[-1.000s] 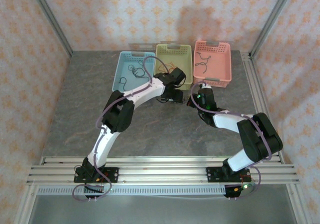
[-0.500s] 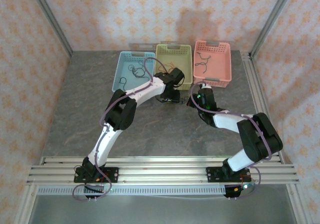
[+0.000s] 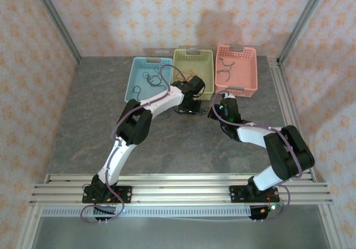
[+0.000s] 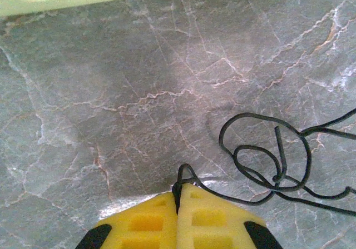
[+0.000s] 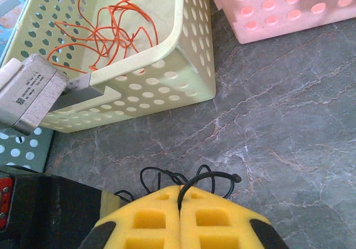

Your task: Untangle the cables

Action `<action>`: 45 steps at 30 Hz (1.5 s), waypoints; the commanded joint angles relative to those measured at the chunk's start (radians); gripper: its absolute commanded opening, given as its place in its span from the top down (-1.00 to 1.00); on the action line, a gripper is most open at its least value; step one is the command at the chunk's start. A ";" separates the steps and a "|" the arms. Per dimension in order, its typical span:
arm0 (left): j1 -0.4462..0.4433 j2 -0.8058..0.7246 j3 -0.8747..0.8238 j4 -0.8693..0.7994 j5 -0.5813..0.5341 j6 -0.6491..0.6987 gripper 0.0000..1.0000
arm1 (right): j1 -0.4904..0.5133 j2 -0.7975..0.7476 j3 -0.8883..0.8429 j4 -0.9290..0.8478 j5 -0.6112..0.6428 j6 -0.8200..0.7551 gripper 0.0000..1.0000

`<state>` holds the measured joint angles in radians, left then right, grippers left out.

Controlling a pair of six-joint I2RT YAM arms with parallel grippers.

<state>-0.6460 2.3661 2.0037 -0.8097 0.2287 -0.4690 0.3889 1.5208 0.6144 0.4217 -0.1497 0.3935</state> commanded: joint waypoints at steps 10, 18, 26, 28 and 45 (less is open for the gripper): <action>-0.007 -0.295 -0.240 0.046 -0.146 0.017 1.00 | -0.007 -0.012 -0.004 0.002 0.026 0.009 1.00; -0.001 -0.721 -0.637 0.143 -0.232 -0.019 1.00 | -0.006 -0.027 -0.015 0.002 0.053 0.011 1.00; 0.097 -1.034 -0.825 0.096 -0.293 -0.008 1.00 | -0.006 -0.035 -0.025 0.011 0.071 0.014 1.00; 0.135 -1.082 -0.846 0.084 -0.286 -0.003 1.00 | -0.006 -0.034 -0.025 0.011 0.069 0.012 1.00; 0.192 -1.177 -0.866 0.084 -0.246 -0.002 1.00 | -0.006 -0.016 -0.018 0.028 0.030 0.010 1.00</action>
<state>-0.4637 1.1988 1.1427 -0.7139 -0.0143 -0.4709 0.3889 1.5097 0.6060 0.4271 -0.1165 0.3935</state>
